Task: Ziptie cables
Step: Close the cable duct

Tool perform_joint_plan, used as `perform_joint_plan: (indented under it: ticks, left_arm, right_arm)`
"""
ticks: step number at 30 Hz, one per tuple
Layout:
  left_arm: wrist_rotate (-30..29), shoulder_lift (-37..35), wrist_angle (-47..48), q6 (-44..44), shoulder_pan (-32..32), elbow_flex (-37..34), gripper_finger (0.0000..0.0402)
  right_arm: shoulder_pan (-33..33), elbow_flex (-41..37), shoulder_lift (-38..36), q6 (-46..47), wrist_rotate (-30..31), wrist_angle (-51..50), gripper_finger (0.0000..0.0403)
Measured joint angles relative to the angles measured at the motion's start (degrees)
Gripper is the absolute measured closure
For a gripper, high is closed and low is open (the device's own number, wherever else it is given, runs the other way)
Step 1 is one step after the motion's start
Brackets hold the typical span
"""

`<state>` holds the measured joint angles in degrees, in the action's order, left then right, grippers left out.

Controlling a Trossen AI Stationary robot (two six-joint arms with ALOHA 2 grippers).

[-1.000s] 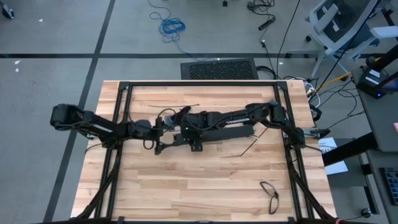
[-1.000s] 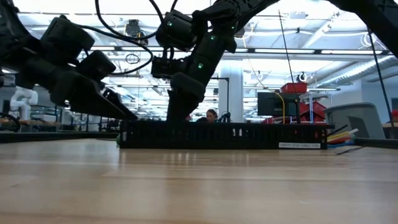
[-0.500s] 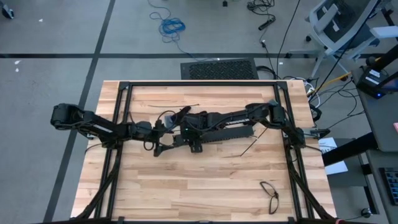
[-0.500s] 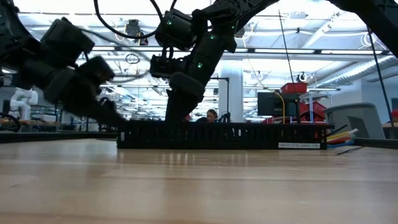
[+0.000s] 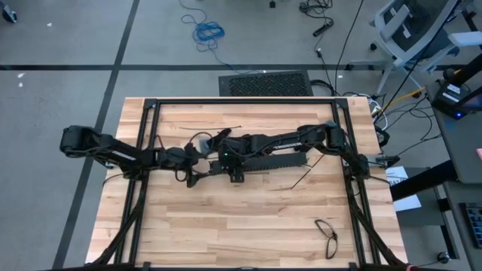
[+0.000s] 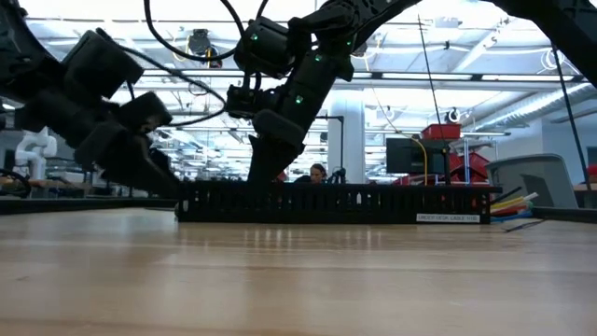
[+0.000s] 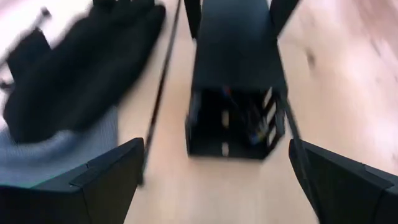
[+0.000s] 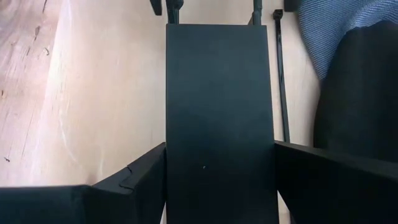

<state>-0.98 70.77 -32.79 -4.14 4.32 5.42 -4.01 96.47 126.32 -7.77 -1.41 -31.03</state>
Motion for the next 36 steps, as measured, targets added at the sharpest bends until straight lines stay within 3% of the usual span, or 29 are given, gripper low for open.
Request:
perform_joint_plan:
  ticks: [9,14,36]
  left_arm:
    - [-4.34,-3.53,2.04,1.70,-1.90,1.56,0.0008]
    - [-2.87,-3.51,5.55,1.50,-2.92,1.56,0.0008]
    - [-6.42,-0.97,1.57,3.04,-3.28,0.73,0.0009]
  right_arm:
    - [-0.05,0.00,0.00,-0.22,0.02,0.05,0.0160]
    - [-0.09,-0.04,0.03,-0.22,0.09,0.66,0.0160]
    - [-0.15,-0.11,0.13,-0.22,0.28,2.45,0.0160]
